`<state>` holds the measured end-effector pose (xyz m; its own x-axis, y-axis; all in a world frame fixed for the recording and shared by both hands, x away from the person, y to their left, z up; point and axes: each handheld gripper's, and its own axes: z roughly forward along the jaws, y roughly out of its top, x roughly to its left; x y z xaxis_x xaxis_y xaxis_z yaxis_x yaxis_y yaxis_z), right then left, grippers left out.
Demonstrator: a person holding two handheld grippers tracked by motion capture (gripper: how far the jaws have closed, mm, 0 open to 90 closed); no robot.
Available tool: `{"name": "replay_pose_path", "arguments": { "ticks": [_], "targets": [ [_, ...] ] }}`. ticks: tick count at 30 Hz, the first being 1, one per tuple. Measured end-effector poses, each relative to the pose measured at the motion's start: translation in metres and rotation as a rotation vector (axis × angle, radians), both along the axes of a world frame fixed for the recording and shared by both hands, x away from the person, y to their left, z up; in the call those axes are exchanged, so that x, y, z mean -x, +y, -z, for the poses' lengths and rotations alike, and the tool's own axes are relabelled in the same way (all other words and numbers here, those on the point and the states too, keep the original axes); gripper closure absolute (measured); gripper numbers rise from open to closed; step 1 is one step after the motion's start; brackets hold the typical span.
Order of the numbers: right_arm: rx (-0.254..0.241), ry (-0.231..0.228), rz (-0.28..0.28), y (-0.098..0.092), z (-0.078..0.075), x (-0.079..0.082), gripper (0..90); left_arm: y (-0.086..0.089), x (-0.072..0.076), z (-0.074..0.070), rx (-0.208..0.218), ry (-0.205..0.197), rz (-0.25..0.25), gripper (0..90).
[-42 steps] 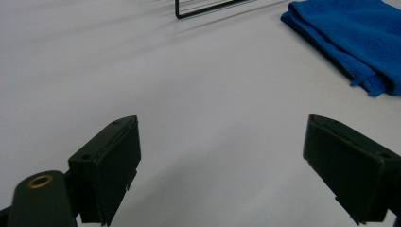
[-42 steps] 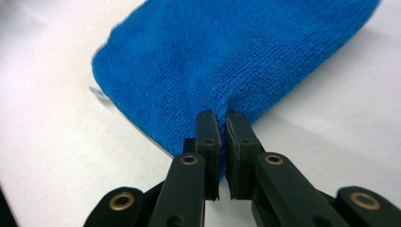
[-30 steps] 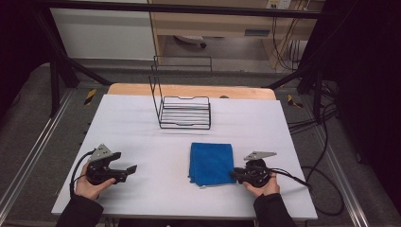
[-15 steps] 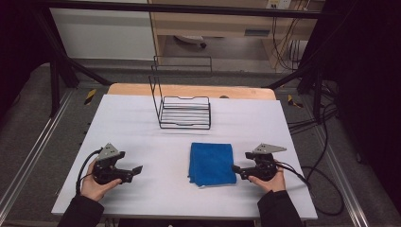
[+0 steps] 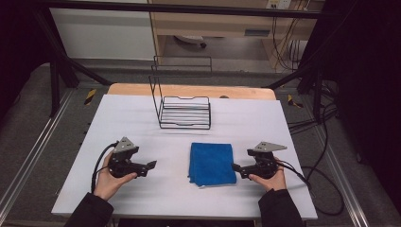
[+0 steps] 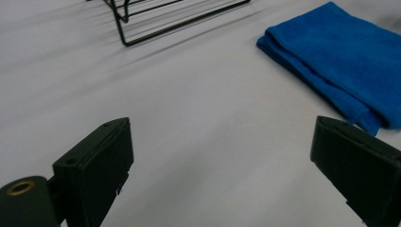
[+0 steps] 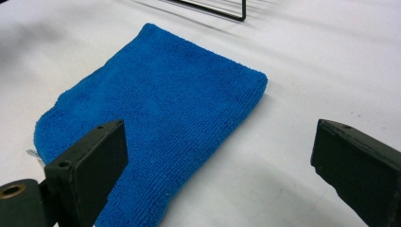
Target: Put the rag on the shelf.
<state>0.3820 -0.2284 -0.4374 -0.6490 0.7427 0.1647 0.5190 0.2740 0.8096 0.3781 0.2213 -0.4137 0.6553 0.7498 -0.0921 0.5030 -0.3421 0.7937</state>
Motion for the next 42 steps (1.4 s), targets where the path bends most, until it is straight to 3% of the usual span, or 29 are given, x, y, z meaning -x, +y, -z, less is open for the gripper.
{"name": "replay_pose_path", "arguments": {
  "ticks": [2, 9, 20, 25, 33, 39, 42],
  "targets": [
    [-0.004, 0.0, 0.003, 0.0, -0.001, 0.001, 4.8, -0.003, -0.001, -0.001, -0.002, -0.002, 0.005, 6.9],
    [-0.003, -0.006, 0.011, -0.001, -0.001, 0.003, 3.8, -0.04, -0.015, -0.008, -0.005, 0.0, 0.036, 7.9],
    [0.008, -0.001, 0.011, -0.001, 0.0, 0.006, 3.5, -0.083, -0.037, -0.01, -0.006, 0.01, 0.033, 9.5],
    [0.003, -0.005, 0.015, -0.001, -0.001, 0.006, 3.4, -0.095, -0.045, -0.008, -0.014, 0.015, 0.025, 10.7],
    [0.005, 0.003, 0.016, -0.001, 0.0, 0.006, 3.5, -0.114, -0.061, -0.001, 0.002, 0.042, -0.024, 21.0],
    [0.005, 0.01, 0.019, 0.0, 0.0, 0.005, 3.7, -0.125, -0.071, 0.006, -0.017, 0.063, -0.05, 29.0],
    [0.011, 0.012, 0.013, 0.0, 0.001, 0.005, 3.9, -0.132, -0.074, 0.012, -0.033, 0.073, -0.044, 37.7]
  ]
}}
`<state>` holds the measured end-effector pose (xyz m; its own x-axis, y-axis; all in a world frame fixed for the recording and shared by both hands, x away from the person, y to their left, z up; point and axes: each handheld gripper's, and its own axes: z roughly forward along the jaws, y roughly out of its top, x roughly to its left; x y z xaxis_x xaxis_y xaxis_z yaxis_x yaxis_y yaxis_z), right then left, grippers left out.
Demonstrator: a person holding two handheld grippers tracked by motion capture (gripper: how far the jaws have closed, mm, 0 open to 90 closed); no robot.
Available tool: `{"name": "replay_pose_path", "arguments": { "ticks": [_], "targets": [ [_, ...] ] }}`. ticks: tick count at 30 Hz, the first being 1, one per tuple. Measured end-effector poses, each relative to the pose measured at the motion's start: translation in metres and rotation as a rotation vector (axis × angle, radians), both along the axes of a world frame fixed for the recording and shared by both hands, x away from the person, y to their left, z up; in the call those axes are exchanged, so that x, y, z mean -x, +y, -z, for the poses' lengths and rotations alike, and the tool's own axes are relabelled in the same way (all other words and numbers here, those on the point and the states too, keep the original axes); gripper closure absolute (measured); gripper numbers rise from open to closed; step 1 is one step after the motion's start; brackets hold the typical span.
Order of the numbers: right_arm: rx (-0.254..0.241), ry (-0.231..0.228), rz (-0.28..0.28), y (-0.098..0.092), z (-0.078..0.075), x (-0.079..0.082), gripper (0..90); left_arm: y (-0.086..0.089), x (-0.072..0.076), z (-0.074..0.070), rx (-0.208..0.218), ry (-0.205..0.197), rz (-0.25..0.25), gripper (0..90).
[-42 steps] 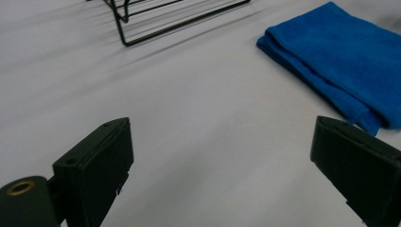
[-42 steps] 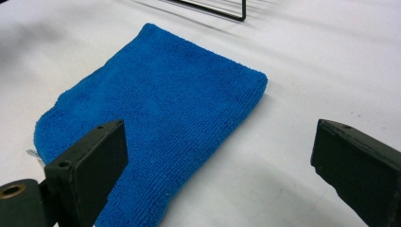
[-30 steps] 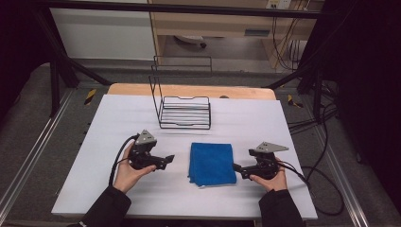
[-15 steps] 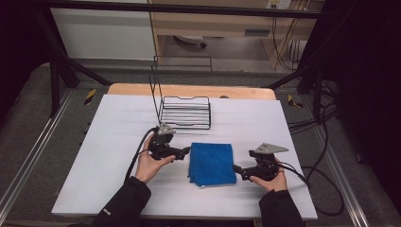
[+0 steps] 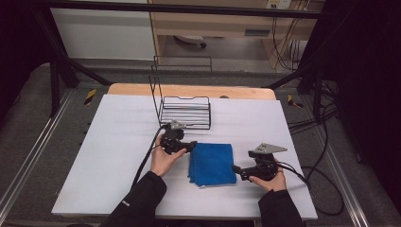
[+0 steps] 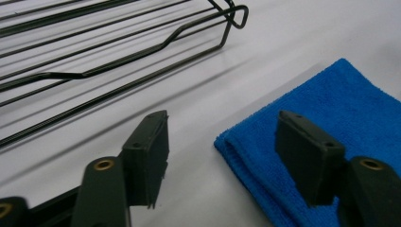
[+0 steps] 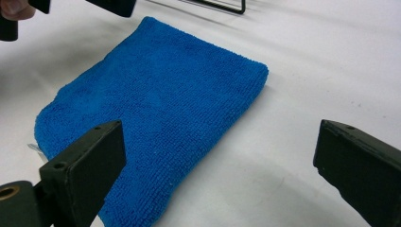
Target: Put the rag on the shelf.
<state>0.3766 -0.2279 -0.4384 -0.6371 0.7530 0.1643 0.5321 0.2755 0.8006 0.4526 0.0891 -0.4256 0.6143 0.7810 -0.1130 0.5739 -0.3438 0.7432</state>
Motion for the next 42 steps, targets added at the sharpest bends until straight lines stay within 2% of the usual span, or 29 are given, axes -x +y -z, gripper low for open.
{"name": "replay_pose_path", "arguments": {
  "ticks": [8, 9, 13, 20, 25, 29, 33, 36, 39, 40, 42],
  "targets": [
    [0.006, 0.007, -0.004, 0.001, 0.001, -0.001, 3.9, -0.011, -0.006, 0.014, -0.032, 0.033, 0.029, 54.9],
    [0.004, 0.008, -0.002, 0.001, 0.001, -0.001, 3.9, -0.011, -0.006, 0.014, -0.032, 0.033, 0.029, 56.6],
    [0.0, 0.013, 0.0, 0.001, 0.001, -0.001, 4.0, -0.012, -0.009, 0.02, -0.012, 0.079, 0.045, 62.7],
    [-0.005, 0.013, -0.001, 0.001, 0.001, -0.003, 4.8, -0.014, -0.01, 0.022, -0.003, 0.088, 0.045, 66.7],
    [-0.01, 0.022, 0.013, 0.001, 0.0, -0.005, 6.0, -0.015, -0.009, 0.022, -0.001, 0.094, 0.064, 73.5],
    [-0.012, 0.032, 0.026, 0.002, 0.0, -0.012, 9.6, -0.016, -0.008, 0.022, -0.007, 0.095, 0.063, 77.9],
    [-0.004, 0.021, 0.023, 0.007, -0.002, -0.022, 12.7, -0.018, -0.007, 0.023, -0.006, 0.087, 0.063, 79.9],
    [-0.027, 0.026, 0.034, 0.011, -0.004, -0.03, 16.5, -0.017, -0.006, 0.025, 0.0, 0.081, 0.057, 80.5],
    [-0.012, 0.021, 0.041, 0.015, -0.004, -0.038, 18.7, -0.017, -0.006, 0.025, 0.003, 0.076, 0.058, 80.9],
    [0.004, 0.026, 0.057, 0.019, -0.002, -0.048, 21.6, -0.017, -0.006, 0.026, 0.006, 0.077, 0.06, 81.0],
    [-0.008, 0.036, 0.073, 0.022, 0.0, -0.055, 25.4, -0.017, -0.006, 0.026, 0.011, 0.078, 0.057, 81.1]
  ]
}}
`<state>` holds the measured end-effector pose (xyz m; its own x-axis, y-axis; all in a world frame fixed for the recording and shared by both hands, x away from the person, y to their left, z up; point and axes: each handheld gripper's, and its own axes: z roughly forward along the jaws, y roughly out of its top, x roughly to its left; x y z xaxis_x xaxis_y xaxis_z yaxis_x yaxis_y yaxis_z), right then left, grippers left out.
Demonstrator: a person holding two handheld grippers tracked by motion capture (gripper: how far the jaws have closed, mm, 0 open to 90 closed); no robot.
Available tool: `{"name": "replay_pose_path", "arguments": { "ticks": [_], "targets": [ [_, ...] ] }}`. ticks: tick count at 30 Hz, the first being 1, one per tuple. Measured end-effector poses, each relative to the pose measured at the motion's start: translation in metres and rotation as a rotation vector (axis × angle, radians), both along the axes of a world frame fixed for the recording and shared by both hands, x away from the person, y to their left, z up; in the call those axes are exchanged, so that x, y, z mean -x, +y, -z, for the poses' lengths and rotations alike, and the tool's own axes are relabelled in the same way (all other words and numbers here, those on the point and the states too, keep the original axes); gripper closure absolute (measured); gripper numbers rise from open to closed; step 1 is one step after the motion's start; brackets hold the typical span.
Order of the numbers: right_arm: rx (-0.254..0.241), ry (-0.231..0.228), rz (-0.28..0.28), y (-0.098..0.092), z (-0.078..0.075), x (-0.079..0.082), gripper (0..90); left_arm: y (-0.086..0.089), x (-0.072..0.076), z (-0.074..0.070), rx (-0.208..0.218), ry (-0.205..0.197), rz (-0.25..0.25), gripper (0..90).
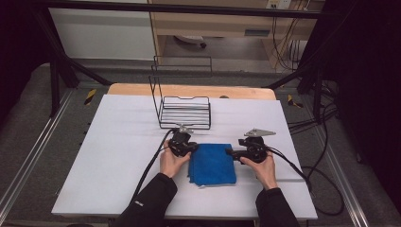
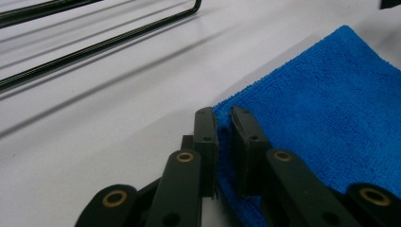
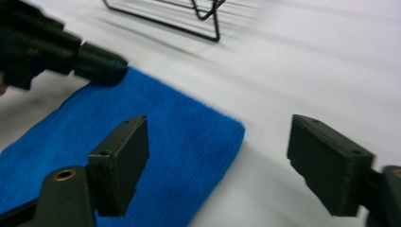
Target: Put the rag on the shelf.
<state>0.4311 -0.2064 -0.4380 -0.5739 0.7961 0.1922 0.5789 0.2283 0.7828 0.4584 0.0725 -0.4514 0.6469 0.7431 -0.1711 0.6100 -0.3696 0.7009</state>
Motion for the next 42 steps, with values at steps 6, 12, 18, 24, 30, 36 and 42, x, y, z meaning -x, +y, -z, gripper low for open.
{"name": "replay_pose_path", "arguments": {
  "ticks": [6, 12, 18, 24, 30, 36, 42],
  "targets": [
    [0.033, 0.01, 0.025, 0.004, 0.009, -0.016, 36.9, 0.002, 0.0, 0.001, 0.007, -0.005, 0.01, 81.3],
    [0.05, 0.041, -0.001, 0.006, 0.017, -0.018, 51.5, 0.003, 0.0, 0.002, 0.014, -0.016, 0.016, 81.4],
    [0.054, 0.052, -0.019, 0.008, 0.019, -0.017, 62.8, 0.003, 0.0, 0.002, 0.015, -0.017, 0.017, 81.4],
    [0.021, 0.097, -0.025, 0.009, 0.019, -0.017, 78.1, 0.003, 0.0, 0.002, 0.02, -0.014, 0.017, 81.8],
    [-0.019, 0.146, -0.018, 0.008, 0.016, -0.019, 85.0, 0.007, -0.002, 0.002, 0.06, 0.015, 0.008, 83.3],
    [-0.065, 0.111, -0.011, 0.005, 0.006, -0.014, 85.5, 0.017, 0.002, -0.003, 0.145, -0.003, 0.01, 84.0],
    [-0.107, 0.053, -0.016, 0.0, -0.006, -0.002, 85.5, 0.02, 0.015, -0.017, 0.178, -0.063, 0.029, 84.0]
  ]
}}
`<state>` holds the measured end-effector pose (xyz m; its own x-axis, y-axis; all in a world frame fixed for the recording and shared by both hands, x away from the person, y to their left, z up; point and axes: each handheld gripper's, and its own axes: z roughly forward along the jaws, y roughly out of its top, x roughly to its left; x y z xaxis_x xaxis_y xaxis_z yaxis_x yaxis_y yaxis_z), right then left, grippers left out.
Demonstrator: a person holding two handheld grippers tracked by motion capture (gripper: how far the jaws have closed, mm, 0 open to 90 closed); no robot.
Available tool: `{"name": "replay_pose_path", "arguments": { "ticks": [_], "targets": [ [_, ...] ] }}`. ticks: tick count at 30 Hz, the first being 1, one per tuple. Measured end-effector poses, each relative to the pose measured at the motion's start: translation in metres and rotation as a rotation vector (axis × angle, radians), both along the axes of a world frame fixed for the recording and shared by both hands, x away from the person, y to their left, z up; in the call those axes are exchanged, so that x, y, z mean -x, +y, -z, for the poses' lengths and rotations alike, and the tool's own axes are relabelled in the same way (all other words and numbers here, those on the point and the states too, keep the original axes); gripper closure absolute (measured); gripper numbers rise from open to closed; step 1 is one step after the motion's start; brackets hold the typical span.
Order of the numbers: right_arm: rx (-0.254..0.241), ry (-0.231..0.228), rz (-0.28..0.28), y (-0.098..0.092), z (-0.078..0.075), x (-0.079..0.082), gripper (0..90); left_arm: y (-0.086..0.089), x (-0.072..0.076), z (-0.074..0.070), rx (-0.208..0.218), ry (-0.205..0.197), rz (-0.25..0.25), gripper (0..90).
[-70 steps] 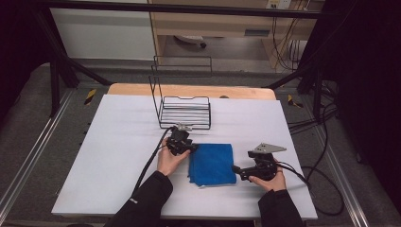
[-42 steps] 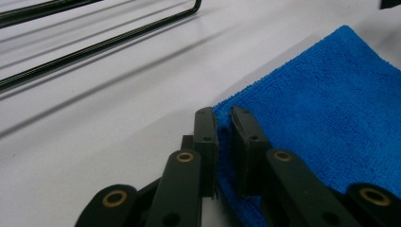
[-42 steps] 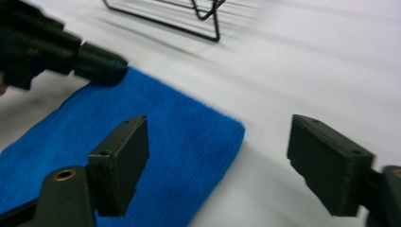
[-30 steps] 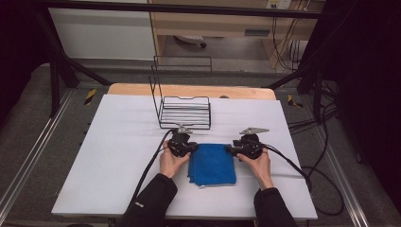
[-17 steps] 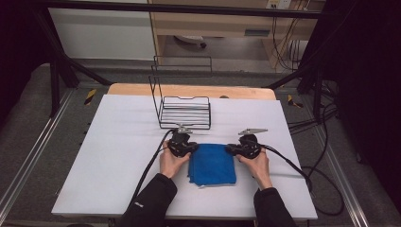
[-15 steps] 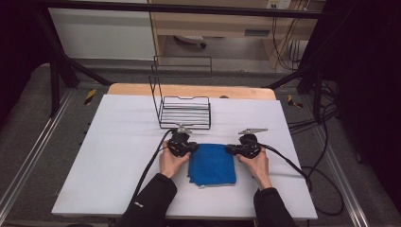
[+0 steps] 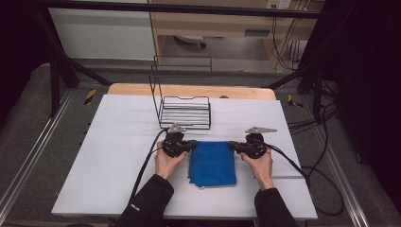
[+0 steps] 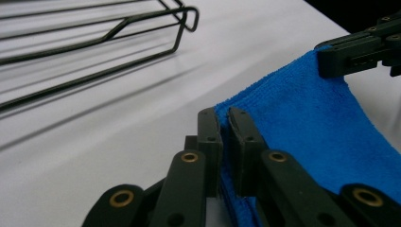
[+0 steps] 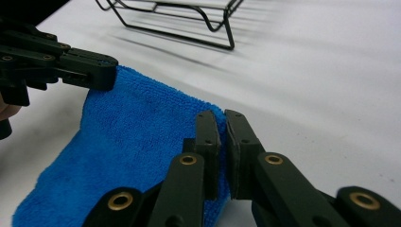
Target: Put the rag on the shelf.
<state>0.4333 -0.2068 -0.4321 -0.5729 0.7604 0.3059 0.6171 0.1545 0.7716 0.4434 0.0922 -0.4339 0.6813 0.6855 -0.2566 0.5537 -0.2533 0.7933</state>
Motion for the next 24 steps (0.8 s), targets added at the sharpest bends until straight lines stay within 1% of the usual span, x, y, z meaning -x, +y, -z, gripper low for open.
{"name": "replay_pose_path", "arguments": {
  "ticks": [2, 3, 5, 6, 8, 11, 15, 17, 18, 19, 20, 21, 23, 24],
  "targets": [
    [-0.012, -0.021, -0.002, -0.001, -0.003, 0.005, 85.6, 0.0, 0.002, -0.002, 0.003, -0.007, 0.002, 84.0],
    [-0.018, -0.029, -0.003, -0.002, -0.005, 0.008, 85.5, 0.001, 0.005, -0.004, 0.022, -0.007, 0.008, 84.1],
    [-0.021, -0.033, -0.004, -0.003, -0.006, 0.01, 85.5, 0.001, 0.007, -0.005, 0.022, -0.013, 0.007, 84.0],
    [-0.033, -0.059, -0.017, -0.004, -0.008, 0.014, 85.5, 0.001, 0.009, -0.006, 0.022, -0.018, 0.008, 84.0],
    [-0.032, -0.075, -0.019, -0.005, -0.01, 0.016, 85.5, 0.001, 0.013, -0.009, 0.031, -0.032, 0.008, 84.0],
    [-0.016, -0.099, -0.024, -0.003, -0.013, 0.02, 85.5, 0.001, 0.018, -0.011, 0.025, -0.052, 0.002, 84.1],
    [-0.018, -0.136, -0.03, 0.0, -0.02, 0.025, 85.5, 0.003, 0.021, -0.012, 0.027, -0.063, -0.003, 84.1],
    [-0.036, -0.139, -0.023, 0.0, -0.022, 0.026, 85.5, 0.005, 0.023, -0.015, 0.047, -0.077, -0.001, 84.1],
    [-0.035, -0.146, -0.024, -0.001, -0.022, 0.027, 85.5, 0.005, 0.023, -0.015, 0.047, -0.077, -0.001, 84.0],
    [-0.034, -0.149, -0.023, -0.001, -0.022, 0.027, 85.5, 0.006, 0.025, -0.017, 0.052, -0.096, 0.0, 84.0],
    [-0.035, -0.153, -0.021, -0.001, -0.023, 0.027, 85.5, 0.005, 0.027, -0.019, 0.048, -0.106, -0.001, 84.0],
    [-0.037, -0.16, -0.025, -0.002, -0.023, 0.027, 85.5, 0.005, 0.027, -0.019, 0.048, -0.106, -0.001, 84.0],
    [-0.035, -0.175, -0.028, -0.002, -0.025, 0.028, 85.5, 0.005, 0.03, -0.021, 0.044, -0.129, -0.003, 84.0],
    [-0.035, -0.175, -0.028, -0.002, -0.025, 0.028, 85.5, 0.005, 0.03, -0.021, 0.044, -0.129, -0.003, 84.0]
  ]
}}
